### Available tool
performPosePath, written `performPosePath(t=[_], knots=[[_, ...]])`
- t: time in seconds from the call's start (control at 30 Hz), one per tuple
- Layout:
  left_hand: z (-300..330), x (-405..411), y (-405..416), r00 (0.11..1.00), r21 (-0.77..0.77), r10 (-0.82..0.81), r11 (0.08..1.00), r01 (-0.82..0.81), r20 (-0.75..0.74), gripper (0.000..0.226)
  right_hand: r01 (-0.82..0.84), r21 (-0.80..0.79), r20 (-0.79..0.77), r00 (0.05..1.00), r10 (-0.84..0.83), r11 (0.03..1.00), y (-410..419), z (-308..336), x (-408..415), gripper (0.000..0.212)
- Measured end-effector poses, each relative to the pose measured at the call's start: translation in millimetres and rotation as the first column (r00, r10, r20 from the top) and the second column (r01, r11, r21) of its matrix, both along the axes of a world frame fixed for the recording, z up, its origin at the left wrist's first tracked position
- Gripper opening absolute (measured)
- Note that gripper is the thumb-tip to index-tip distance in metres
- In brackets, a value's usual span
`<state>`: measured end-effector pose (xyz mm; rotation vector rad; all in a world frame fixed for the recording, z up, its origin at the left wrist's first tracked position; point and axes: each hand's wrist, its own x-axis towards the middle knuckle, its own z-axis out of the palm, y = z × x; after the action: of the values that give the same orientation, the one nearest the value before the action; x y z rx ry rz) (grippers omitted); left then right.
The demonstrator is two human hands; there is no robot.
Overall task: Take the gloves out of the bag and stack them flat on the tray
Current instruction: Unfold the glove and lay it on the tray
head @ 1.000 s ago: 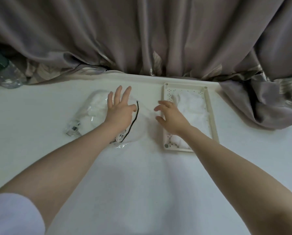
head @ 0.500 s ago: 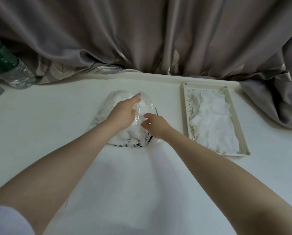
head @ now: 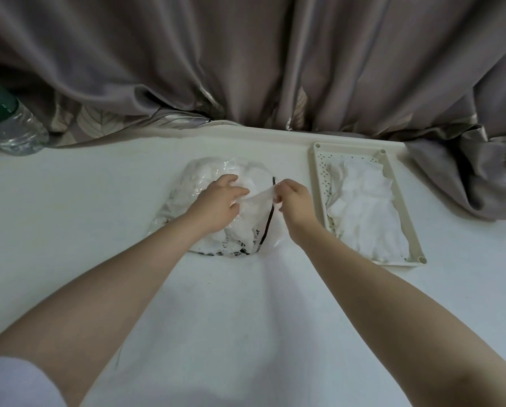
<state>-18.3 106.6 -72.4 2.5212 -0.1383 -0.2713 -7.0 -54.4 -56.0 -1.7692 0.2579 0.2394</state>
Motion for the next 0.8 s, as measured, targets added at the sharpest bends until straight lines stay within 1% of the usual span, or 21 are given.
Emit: performPosePath(t=[0.07,0.1,0.17,0.2,0.27,0.3,0.33,0.4,0.47,0.5,0.53,0.57,0.63,0.67,0.7,0.73,0.77,0.8], knots=[[-1.0,-0.7,-3.6,1.000,0.075,0.004,0.997,-0.003,-0.014,0.041,0.115,0.156,-0.069,0.992,-0.106,0.981,-10.5,9.3,1.8,0.020],[-0.5,-1.4,-6.1,1.000,0.117,0.001,0.993,0.001,-0.022,0.041,0.172,0.257,-0.107,0.983,-0.149,0.951,-15.7,14.1,2.0,0.024],[1.1,-2.4,-9.8,0.998,0.212,-0.016,0.977,0.027,-0.056,0.042,0.276,0.478,-0.176,0.960,-0.217,0.834,-24.7,24.4,2.6,0.027],[3.1,-3.4,-12.8,0.996,0.261,-0.021,0.965,0.042,-0.083,0.043,0.316,0.560,-0.213,0.948,-0.236,0.766,-30.4,29.9,2.6,0.027],[6.8,-5.6,-18.3,0.992,0.321,0.004,0.946,0.037,-0.128,0.044,0.351,0.675,-0.261,0.936,-0.235,0.649,-40.9,38.7,3.4,0.028],[9.7,-7.5,-22.9,0.992,0.325,0.035,0.946,0.007,-0.124,0.044,0.349,0.723,-0.271,0.937,-0.220,0.596,-46.0,41.8,4.0,0.029],[13.7,-10.4,-28.4,0.994,0.307,0.067,0.951,-0.037,-0.087,0.044,0.340,0.767,-0.275,0.940,-0.200,0.544,-50.5,44.6,4.2,0.029],[21.4,-17.3,-43.9,0.994,0.200,0.088,0.975,-0.100,0.070,0.045,0.309,0.821,-0.267,0.951,-0.155,0.481,-59.5,49.3,2.1,0.026],[31.6,-22.2,-60.7,0.971,0.028,0.076,0.996,-0.085,0.228,0.046,0.265,0.848,-0.243,0.964,-0.109,0.458,-67.1,51.8,-1.4,0.018],[36.9,-23.3,-68.7,0.961,-0.069,0.088,0.995,-0.073,0.261,0.045,0.245,0.864,-0.232,0.969,-0.083,0.439,-70.9,52.9,-3.6,0.014],[42.6,-24.4,-76.5,0.963,-0.172,0.106,0.983,-0.064,0.248,0.043,0.231,0.878,-0.229,0.972,-0.055,0.420,-75.2,54.5,-5.5,0.013],[45.9,-24.6,-82.5,0.975,-0.271,0.112,0.961,-0.057,0.192,0.044,0.220,0.889,-0.231,0.973,-0.021,0.401,-78.3,56.2,-7.8,0.014],[53.2,-26.2,-98.9,0.997,-0.442,0.071,0.894,-0.071,-0.016,0.063,0.201,0.900,-0.234,0.971,0.040,0.386,-90.6,60.7,-12.4,0.019],[55.1,-27.3,-106.2,0.992,-0.514,0.054,0.851,-0.107,-0.116,0.073,0.190,0.897,-0.233,0.971,0.061,0.398,-97.0,61.5,-14.0,0.023],[55.4,-27.5,-112.9,0.982,-0.568,0.050,0.810,-0.147,-0.182,0.079,0.178,0.898,-0.229,0.970,0.081,0.402,-104.4,62.8,-15.5,0.026],[54.7,-27.0,-119.1,0.975,-0.617,0.050,0.767,-0.175,-0.214,0.076,0.170,0.903,-0.224,0.970,0.093,0.394,-112.3,64.0,-16.6,0.028],[54.0,-26.2,-124.4,0.972,-0.665,0.038,0.722,-0.189,-0.234,0.064,0.165,0.910,-0.218,0.971,0.100,0.382,-119.7,65.4,-17.4,0.028],[55.5,-26.8,-134.4,0.969,-0.709,0.009,0.680,-0.189,-0.249,0.045,0.164,0.911,-0.215,0.972,0.096,0.379,-131.3,67.2,-18.8,0.028]])
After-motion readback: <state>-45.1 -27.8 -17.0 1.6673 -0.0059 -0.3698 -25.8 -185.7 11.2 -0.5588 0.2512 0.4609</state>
